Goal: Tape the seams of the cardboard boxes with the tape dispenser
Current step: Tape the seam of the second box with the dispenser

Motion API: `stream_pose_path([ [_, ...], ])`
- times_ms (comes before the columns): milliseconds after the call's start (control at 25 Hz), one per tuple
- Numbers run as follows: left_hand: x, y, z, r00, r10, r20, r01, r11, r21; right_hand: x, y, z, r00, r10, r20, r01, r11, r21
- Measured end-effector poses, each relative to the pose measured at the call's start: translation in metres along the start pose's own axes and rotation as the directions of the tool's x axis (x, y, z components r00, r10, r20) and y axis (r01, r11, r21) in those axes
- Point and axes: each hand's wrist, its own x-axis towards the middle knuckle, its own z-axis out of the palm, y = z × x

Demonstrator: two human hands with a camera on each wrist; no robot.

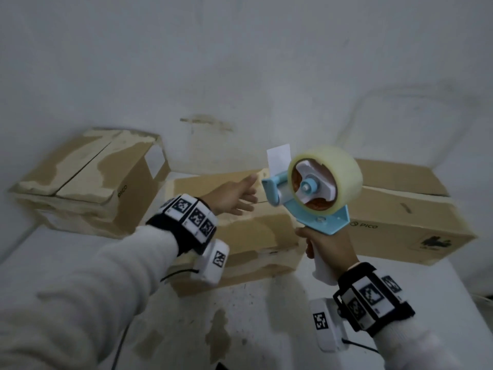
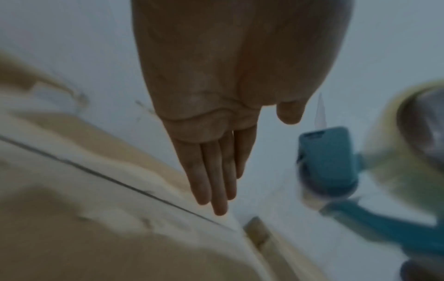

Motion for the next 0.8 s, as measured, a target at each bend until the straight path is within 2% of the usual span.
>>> stream_pose_path([
  [80,0.01,0.024,0.012,0.984,-0.024,0.176,0.074,0.956,-0.283,0.001,-0.004,0.002,0.998,-0.003,-0.065,0.003,1.0,-0.003],
  [120,0.015,0.032,0.014,0.973,-0.024,0.229,0.105,0.932,-0.346,0.001,-0.005,0.002,0.995,-0.011,-0.095,0.01,1.0,-0.013],
  [360,0.044,0.034,0.017,0.925,-0.06,0.375,0.231,0.872,-0.431,-0.01,0.003,0.007,0.977,0.001,-0.213,0.014,0.998,0.067],
  [440,0.049,0.032,0.022,0.912,-0.097,0.398,0.269,0.874,-0.404,-0.016,0.009,0.011,0.97,0.0,-0.243,0.019,0.997,0.079],
  [640,0.06,0.033,0.031,0.92,-0.175,0.35,0.266,0.936,-0.232,-0.022,0.02,0.017,0.967,-0.028,-0.254,0.032,0.999,0.013],
  [800,0.078,0.045,0.027,0.947,-0.144,0.287,0.187,0.974,-0.129,-0.013,0.021,0.017,0.952,-0.07,-0.299,0.056,0.997,-0.054],
])
